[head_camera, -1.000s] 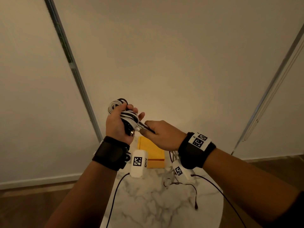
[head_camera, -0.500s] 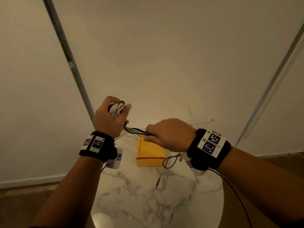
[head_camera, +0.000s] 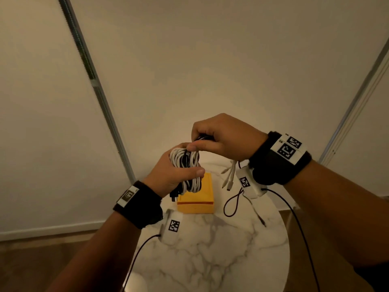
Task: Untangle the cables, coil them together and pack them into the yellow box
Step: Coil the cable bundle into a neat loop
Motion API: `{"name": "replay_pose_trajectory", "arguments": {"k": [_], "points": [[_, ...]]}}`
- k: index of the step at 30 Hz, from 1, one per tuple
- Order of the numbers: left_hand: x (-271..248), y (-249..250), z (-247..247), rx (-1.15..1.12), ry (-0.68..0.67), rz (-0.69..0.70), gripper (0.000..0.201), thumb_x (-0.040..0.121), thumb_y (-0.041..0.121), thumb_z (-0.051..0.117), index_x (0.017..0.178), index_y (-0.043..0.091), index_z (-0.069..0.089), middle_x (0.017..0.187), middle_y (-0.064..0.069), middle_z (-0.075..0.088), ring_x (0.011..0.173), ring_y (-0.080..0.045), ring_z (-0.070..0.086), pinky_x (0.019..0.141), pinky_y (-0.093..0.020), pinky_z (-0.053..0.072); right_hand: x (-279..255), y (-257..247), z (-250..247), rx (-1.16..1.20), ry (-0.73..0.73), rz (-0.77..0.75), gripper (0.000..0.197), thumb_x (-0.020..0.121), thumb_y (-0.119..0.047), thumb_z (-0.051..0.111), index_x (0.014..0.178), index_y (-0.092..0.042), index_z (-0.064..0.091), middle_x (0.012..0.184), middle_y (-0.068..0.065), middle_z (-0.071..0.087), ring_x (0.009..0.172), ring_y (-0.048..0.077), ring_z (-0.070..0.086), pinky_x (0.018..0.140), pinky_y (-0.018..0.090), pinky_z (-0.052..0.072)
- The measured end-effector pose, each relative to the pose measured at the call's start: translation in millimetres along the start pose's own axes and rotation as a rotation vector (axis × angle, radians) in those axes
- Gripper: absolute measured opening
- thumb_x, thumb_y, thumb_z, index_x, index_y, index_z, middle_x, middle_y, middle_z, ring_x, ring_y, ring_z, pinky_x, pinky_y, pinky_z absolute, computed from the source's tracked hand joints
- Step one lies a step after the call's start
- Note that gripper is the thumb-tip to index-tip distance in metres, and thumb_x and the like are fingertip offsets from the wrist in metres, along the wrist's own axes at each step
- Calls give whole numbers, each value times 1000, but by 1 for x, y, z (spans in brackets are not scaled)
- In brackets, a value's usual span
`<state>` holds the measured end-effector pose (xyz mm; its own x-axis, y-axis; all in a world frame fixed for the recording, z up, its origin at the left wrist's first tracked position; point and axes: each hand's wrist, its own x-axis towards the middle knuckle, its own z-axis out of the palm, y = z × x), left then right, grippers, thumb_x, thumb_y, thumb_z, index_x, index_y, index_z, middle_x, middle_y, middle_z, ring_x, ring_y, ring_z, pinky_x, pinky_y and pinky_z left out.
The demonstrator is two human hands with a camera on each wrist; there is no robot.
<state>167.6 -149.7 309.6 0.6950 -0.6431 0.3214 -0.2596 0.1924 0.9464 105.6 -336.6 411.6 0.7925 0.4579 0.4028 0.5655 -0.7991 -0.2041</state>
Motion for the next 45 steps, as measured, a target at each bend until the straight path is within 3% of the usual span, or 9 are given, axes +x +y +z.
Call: {"name": "replay_pose_trajectory", "arguments": {"k": [5, 9, 15, 18, 21, 24, 29, 38, 45], "points": [[-1, -4, 13, -256, 83, -84, 26, 65, 15, 71, 89, 7, 71, 58, -13, 62, 57, -25, 63, 80, -44, 59, -3, 4, 5, 254, 139, 122, 45, 86, -41, 76, 92, -10, 46, 66, -3, 46, 56, 12, 37, 54, 25, 35], [5, -2, 17, -452, 264, -63, 9, 74, 7, 61, 81, 7, 65, 60, -8, 56, 61, -25, 59, 85, -42, 57, -8, 14, 40, 298, 227, 225, 34, 101, -43, 53, 95, -10, 47, 70, 13, 52, 56, 16, 39, 55, 33, 35], [15, -14, 21, -564, 474, -111, 50, 71, 18, 66, 120, 7, 71, 131, -6, 70, 114, -23, 66, 99, -40, 53, -6, 20, 89, 489, 230, 402, 37, 106, -46, 35, 100, -10, 38, 71, 19, 45, 54, 32, 43, 51, 46, 43], [15, -15, 26, -548, 451, -51, 49, 83, 14, 54, 129, 2, 66, 141, -8, 64, 127, -24, 58, 104, -51, 50, -6, 20, 100, 654, 157, 500, 41, 106, -52, 31, 95, -12, 34, 68, 7, 39, 47, 11, 33, 50, 33, 32], [17, -10, 25, -600, 477, -37, 41, 84, 14, 52, 117, -2, 68, 133, -17, 68, 120, -27, 63, 109, -54, 43, -2, 15, 102, 841, 37, 598, 55, 99, -67, 32, 97, -13, 42, 65, 7, 47, 48, 15, 39, 50, 30, 37], [20, -3, 17, -685, 505, -22, 44, 85, 17, 53, 118, -11, 56, 115, -27, 69, 89, -29, 71, 84, -41, 58, -4, 12, 103, 922, -66, 599, 71, 96, -73, 31, 94, -6, 56, 62, 9, 55, 48, 20, 46, 53, 31, 47], [21, 3, 10, -673, 554, 13, 18, 94, 18, 53, 101, 3, 58, 83, -12, 66, 77, -28, 68, 68, -38, 58, -10, 9, 108, 945, 30, 502, 50, 104, -55, 34, 81, -12, 45, 59, 3, 47, 46, 19, 38, 48, 31, 37], [24, 11, -5, -392, 650, 192, 42, 75, 8, 74, 108, 10, 49, 76, -15, 58, 62, -28, 59, 66, -44, 53, -31, 13, 115, 444, -77, 372, 19, 100, -31, 60, 101, -13, 55, 80, 7, 64, 61, 20, 68, 59, 39, 58], [24, 25, -17, 12, 766, 361, 39, 78, -1, 72, 102, 22, 52, 86, -23, 59, 70, -33, 62, 65, -50, 59, -25, 16, 98, 247, -151, 443, 39, 105, -45, 45, 94, -9, 53, 72, 0, 52, 60, 19, 48, 57, 36, 38]]}}
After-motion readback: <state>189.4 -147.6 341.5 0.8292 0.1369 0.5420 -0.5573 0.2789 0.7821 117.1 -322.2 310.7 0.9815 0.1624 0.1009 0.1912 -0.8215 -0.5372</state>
